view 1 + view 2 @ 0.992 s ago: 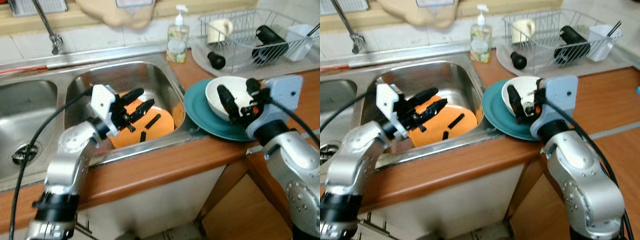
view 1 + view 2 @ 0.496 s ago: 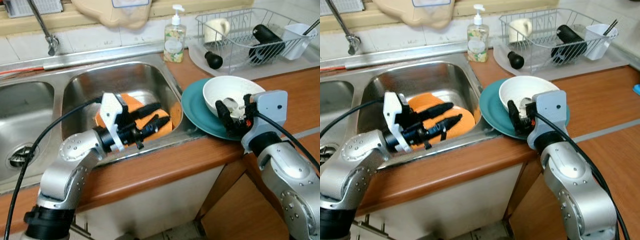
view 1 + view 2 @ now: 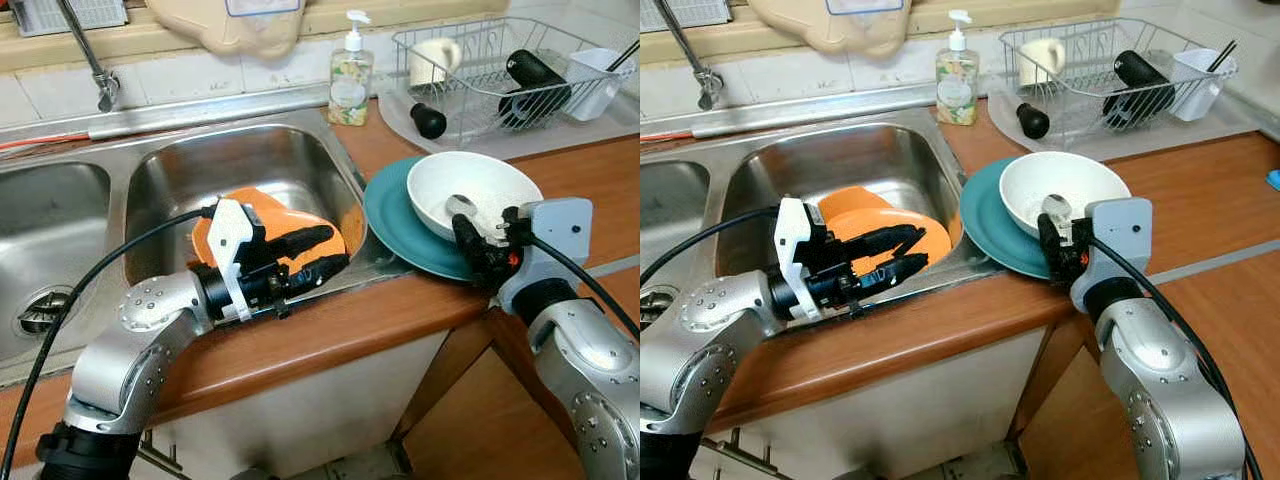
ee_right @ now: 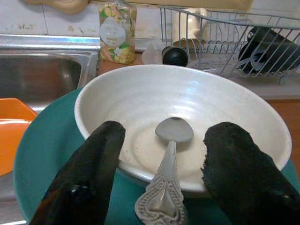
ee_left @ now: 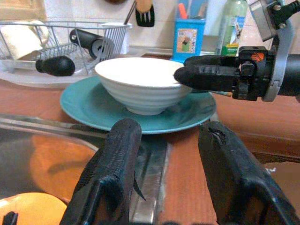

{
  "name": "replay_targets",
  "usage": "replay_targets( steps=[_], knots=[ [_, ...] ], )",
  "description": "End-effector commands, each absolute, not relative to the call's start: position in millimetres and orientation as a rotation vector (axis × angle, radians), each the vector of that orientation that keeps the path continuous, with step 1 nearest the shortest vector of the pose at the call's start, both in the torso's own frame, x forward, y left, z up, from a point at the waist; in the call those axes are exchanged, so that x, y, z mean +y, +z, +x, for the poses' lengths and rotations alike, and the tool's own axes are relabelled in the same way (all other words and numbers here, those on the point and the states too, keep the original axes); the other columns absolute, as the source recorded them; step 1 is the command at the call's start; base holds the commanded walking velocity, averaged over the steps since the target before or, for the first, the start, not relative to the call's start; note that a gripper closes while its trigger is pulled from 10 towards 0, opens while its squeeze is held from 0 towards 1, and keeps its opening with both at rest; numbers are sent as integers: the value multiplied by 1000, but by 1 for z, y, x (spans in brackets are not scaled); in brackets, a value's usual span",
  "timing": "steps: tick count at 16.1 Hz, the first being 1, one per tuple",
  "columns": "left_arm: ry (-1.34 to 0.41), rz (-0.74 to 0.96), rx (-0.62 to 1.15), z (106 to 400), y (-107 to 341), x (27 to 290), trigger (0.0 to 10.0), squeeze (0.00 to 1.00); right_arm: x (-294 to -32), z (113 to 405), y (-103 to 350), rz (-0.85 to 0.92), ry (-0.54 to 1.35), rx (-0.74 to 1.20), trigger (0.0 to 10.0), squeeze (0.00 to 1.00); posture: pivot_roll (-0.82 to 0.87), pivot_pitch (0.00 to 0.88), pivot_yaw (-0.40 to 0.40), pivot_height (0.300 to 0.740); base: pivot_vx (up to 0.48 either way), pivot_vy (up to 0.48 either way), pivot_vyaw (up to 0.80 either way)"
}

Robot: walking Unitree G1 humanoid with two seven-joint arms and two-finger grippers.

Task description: Kitchen organization

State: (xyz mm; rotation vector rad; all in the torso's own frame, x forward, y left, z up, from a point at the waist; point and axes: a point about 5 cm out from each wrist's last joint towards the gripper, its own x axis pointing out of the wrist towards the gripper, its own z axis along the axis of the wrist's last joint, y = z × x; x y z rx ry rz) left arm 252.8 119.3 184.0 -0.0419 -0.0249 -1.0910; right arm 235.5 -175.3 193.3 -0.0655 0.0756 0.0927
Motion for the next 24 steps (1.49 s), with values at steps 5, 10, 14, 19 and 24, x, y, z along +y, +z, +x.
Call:
replay_targets(
  steps=[5, 10, 14, 19, 24],
  knots=[
    [-1128, -35, -6, 247, 186, 116, 10000, 0, -179, 237, 190, -17, 94, 104, 0, 0, -154, 0, 43, 740, 0, 0, 0],
    [-1132, -34, 2, 246, 186, 115, 10000, 0, -181, 239, 192, -13, 90, 99, 0, 0, -156, 0, 45, 740, 0, 0, 0],
    [-1135, -29, 7, 246, 186, 115, 10000, 0, -182, 240, 196, -18, 88, 87, 0, 0, -155, 0, 46, 740, 0, 0, 0],
    [-1138, -17, 12, 246, 186, 114, 10000, 0, -189, 242, 213, -14, 115, 5, 0, 0, -157, 0, 50, 740, 0, 0, 0],
    [-1147, 19, 17, 247, 187, 113, 10000, 0, -199, 239, 240, 237, 302, -132, 0, 0, -158, 0, 52, 740, 0, 0, 0]
  ],
)
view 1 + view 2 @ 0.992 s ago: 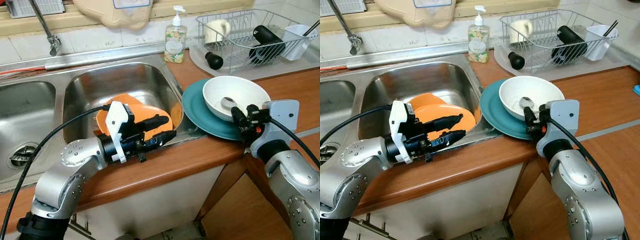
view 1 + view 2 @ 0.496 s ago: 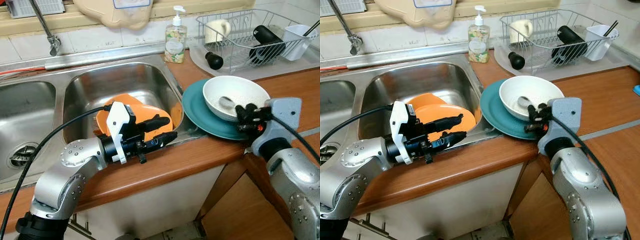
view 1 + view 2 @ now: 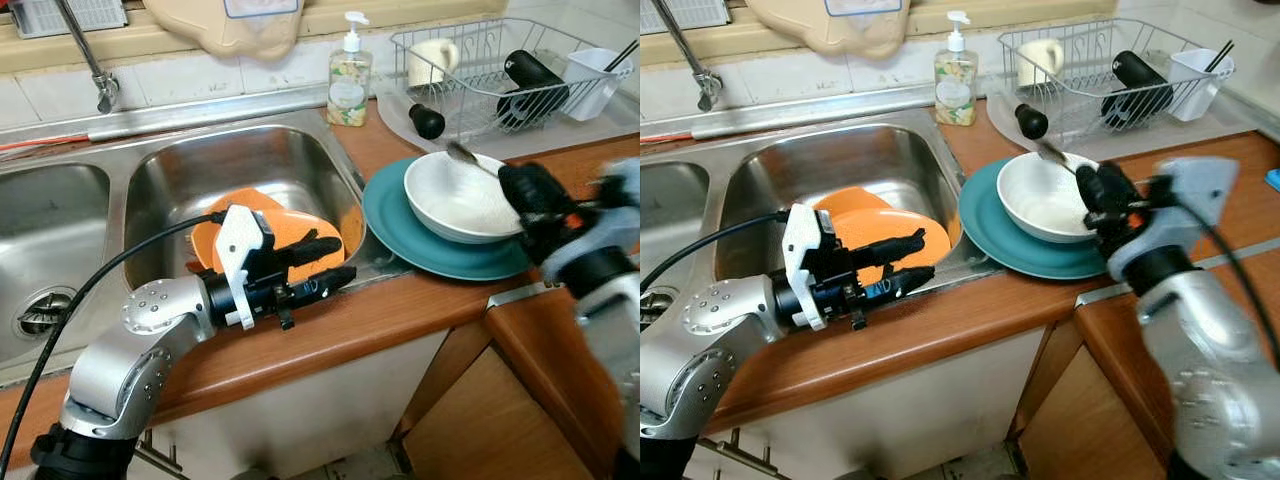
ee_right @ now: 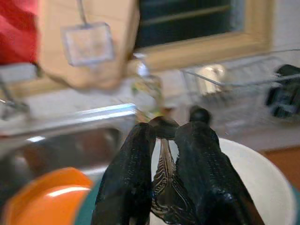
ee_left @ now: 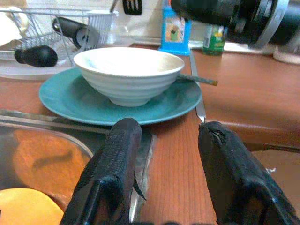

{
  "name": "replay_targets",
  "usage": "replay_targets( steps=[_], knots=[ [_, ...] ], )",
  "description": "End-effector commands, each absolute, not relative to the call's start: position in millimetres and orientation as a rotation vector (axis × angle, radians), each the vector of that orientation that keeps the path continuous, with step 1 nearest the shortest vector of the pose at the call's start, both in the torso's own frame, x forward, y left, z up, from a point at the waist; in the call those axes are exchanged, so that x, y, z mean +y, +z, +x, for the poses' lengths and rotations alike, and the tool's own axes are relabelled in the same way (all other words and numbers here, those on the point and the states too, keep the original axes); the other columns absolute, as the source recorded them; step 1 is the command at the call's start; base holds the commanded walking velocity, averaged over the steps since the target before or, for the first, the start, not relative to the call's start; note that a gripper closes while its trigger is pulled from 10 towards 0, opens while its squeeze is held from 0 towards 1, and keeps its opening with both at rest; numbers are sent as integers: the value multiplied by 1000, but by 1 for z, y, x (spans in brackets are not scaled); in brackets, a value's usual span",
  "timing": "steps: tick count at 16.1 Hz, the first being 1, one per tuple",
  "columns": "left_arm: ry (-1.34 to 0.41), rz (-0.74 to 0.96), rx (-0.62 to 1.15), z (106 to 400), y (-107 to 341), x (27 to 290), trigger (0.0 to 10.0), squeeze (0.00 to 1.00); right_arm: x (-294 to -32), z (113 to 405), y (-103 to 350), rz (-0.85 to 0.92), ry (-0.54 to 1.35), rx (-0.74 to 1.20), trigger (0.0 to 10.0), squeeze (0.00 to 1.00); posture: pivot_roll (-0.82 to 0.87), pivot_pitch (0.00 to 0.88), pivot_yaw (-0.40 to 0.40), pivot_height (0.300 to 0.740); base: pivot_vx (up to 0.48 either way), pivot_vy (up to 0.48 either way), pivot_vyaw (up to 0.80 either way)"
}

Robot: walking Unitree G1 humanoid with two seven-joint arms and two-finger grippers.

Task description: Kitchen organization

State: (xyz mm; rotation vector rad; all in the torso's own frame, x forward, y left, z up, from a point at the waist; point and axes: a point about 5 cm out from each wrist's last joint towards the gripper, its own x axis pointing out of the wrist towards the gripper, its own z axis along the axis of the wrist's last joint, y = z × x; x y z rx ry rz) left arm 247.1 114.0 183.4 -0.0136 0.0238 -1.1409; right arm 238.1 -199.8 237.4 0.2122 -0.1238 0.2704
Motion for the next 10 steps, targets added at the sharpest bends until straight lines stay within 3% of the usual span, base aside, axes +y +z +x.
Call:
replay_targets(
  steps=[1, 3, 7, 10],
  knots=[
    [-1138, 29, 0, 250, 190, 113, 10000, 0, -199, 237, 244, 281, 355, -147, 0, 0, -158, 0, 52, 740, 0, 0, 0],
    [-1109, 70, -52, 256, 197, 111, 10000, 0, -197, 234, 249, 301, 429, -153, 0, 0, -158, 0, 51, 740, 0, 0, 0],
    [-1032, 435, -197, 279, 210, 104, 10000, 0, -173, 237, 247, 220, 575, -59, 0, 0, -154, 0, 53, 740, 0, 0, 0],
    [-1002, 563, -243, 292, 212, 96, 10000, 0, -157, 242, 249, 191, 634, -32, 0, 0, -156, 0, 54, 740, 0, 0, 0]
  ],
)
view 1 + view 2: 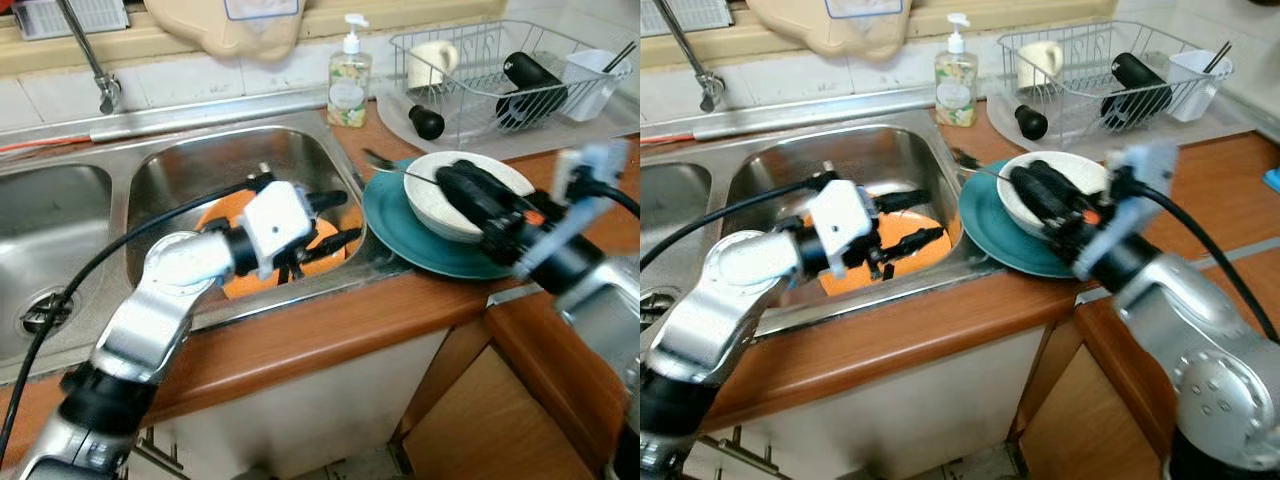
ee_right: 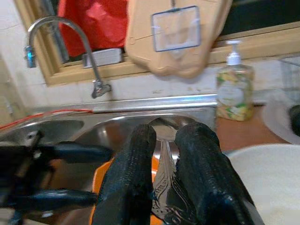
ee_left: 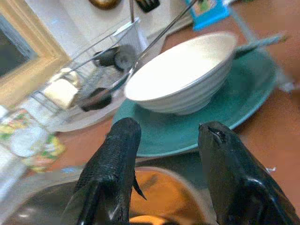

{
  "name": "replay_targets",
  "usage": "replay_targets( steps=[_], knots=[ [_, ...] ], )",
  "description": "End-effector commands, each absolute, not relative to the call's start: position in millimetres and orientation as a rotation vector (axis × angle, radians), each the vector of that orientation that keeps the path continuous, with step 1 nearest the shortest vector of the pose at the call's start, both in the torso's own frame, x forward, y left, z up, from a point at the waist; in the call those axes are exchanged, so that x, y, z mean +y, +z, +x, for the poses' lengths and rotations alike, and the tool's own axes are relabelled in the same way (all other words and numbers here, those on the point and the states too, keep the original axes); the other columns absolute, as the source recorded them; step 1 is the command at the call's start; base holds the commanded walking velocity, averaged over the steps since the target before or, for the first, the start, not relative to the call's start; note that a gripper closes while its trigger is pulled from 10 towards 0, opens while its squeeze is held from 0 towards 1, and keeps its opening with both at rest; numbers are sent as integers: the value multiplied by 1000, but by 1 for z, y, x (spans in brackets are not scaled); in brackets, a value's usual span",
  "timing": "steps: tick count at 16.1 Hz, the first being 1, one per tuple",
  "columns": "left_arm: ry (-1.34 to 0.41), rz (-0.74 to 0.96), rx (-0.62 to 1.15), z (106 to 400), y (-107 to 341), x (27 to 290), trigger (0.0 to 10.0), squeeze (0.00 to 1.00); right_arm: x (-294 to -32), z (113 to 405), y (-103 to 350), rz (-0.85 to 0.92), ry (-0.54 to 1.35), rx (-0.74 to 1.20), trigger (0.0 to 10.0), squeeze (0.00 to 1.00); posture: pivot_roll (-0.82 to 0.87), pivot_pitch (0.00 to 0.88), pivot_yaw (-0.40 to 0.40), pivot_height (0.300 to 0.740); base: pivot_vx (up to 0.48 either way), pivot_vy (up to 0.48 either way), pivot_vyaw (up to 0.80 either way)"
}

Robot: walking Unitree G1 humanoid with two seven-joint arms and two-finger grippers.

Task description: Kitchen organization

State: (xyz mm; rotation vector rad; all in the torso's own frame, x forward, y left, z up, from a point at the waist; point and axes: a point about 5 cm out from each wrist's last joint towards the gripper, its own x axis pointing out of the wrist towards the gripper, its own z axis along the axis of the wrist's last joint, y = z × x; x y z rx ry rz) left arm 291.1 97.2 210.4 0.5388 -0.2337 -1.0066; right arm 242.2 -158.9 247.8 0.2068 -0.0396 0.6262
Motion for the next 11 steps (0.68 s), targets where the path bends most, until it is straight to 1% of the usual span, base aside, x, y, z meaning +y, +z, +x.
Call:
replay_targets(
  steps=[1, 2, 3, 4, 5, 6, 7, 8, 11],
  knots=[
    [-988, 595, -248, 296, 211, 94, 10000, 0, -154, 242, 249, 175, 647, -25, 0, 0, -156, 0, 54, 740, 0, 0, 0],
    [-979, 615, -262, 299, 210, 93, 8510, 0, -151, 242, 249, 169, 656, -20, 0, 0, -162, 0, 56, 740, 0, 0, 0],
    [-954, 644, -292, 304, 212, 91, 6431, 0, -148, 242, 249, 159, 669, -13, 0, 0, -162, 0, 56, 740, 0, 0, 0],
    [-929, 659, -323, 307, 215, 90, 4784, 0, -146, 242, 248, 149, 677, -5, 0, 0, -165, 0, 59, 740, 0, 0, 0],
    [-891, 675, -370, 313, 221, 87, 4627, 0, -142, 243, 246, 132, 676, 11, 0, 0, -165, 0, 59, 740, 0, 0, 0],
    [-885, 677, -378, 315, 222, 86, 4627, 0, -141, 243, 246, 131, 676, 13, 0, 0, -165, 0, 59, 740, 0, 0, 0],
    [-885, 683, -386, 316, 222, 85, 9647, 0, -139, 243, 246, 133, 680, 15, 0, 0, -165, 0, 61, 740, 0, 0, 0],
    [-885, 714, -388, 317, 219, 83, 10000, 0, -135, 242, 247, 137, 695, 13, 0, 0, -166, 0, 62, 740, 0, 0, 0],
    [-881, 726, -417, 321, 219, 81, 10000, 0, -130, 242, 248, 136, 698, 5, 0, 0, -168, 0, 64, 740, 0, 0, 0]
  ],
)
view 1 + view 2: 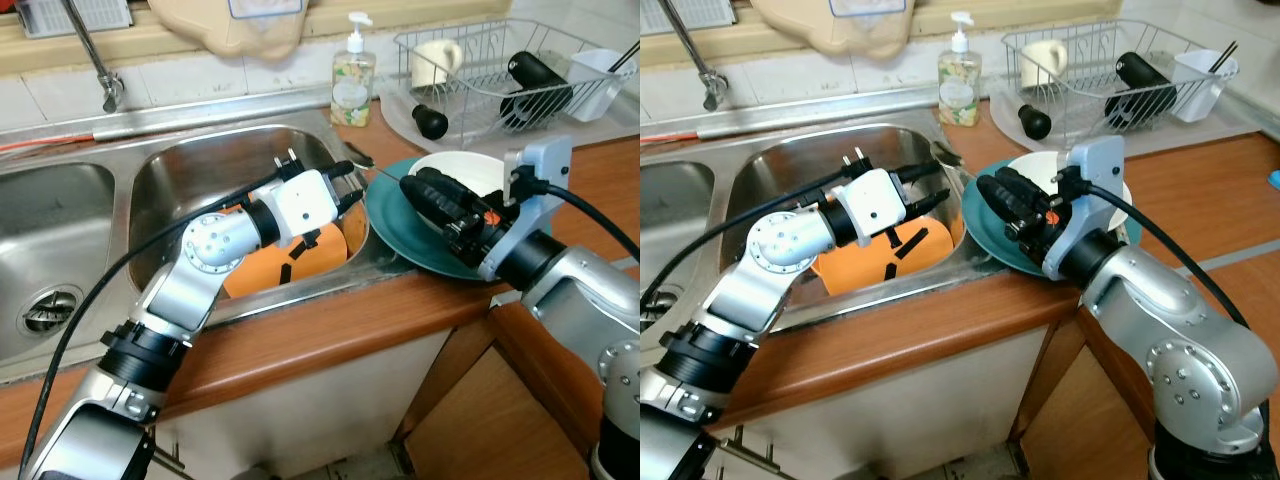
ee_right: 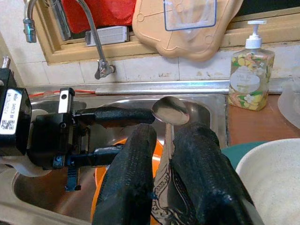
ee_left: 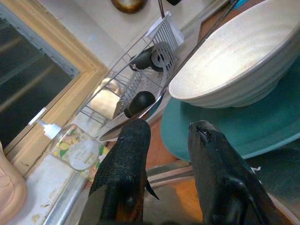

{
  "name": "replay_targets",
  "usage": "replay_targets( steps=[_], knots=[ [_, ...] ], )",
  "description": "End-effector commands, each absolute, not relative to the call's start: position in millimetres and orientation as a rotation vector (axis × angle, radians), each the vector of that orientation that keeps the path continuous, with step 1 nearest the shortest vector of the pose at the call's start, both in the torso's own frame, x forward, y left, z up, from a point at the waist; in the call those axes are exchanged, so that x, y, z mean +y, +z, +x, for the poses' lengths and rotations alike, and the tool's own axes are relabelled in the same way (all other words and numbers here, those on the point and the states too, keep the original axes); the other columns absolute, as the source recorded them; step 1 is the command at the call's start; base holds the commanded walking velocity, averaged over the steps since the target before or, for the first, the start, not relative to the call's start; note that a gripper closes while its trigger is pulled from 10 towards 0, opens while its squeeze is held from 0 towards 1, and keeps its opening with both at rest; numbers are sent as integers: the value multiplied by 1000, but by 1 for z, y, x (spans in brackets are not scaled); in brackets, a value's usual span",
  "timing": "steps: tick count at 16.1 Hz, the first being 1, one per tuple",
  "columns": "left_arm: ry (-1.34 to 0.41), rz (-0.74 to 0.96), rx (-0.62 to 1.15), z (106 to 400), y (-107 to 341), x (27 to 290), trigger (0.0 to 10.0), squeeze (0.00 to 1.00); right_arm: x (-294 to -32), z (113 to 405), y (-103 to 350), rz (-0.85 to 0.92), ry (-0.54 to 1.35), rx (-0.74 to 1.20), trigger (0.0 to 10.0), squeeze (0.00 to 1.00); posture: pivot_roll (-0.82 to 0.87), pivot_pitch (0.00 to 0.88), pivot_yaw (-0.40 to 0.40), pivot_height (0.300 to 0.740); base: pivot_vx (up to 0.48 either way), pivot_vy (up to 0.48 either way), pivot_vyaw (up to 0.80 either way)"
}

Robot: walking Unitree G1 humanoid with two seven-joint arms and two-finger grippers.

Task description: Kitchen organization

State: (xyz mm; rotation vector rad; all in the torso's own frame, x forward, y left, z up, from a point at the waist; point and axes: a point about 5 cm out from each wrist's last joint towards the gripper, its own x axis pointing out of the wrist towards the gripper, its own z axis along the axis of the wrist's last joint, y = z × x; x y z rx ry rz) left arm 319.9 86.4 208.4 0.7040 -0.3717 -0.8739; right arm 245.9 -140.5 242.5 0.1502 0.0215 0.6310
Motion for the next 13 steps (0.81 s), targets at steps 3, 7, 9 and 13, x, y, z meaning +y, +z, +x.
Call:
replay_targets(
  steps=[3, 7, 9, 13],
  knots=[
    [-896, 762, -402, 320, 212, 85, 10000, 0, -146, 258, 253, 153, 505, -33, 0, 0, -168, 0, 63, 740, 0, 0, 0],
    [-884, 772, -404, 321, 211, 89, 10000, 0, -152, 264, 253, 137, 446, -28, 0, 0, -159, 0, 56, 740, 0, 0, 0],
    [-880, 761, -421, 321, 213, 89, 10000, 0, -147, 263, 251, 129, 478, -13, 0, 0, -159, 0, 56, 740, 0, 0, 0],
    [-857, 782, -483, 323, 222, 86, 10000, 400, -128, 253, 249, 113, 646, 14, 0, 0, -153, 0, 54, 740, 0, 0, 0]
  ],
)
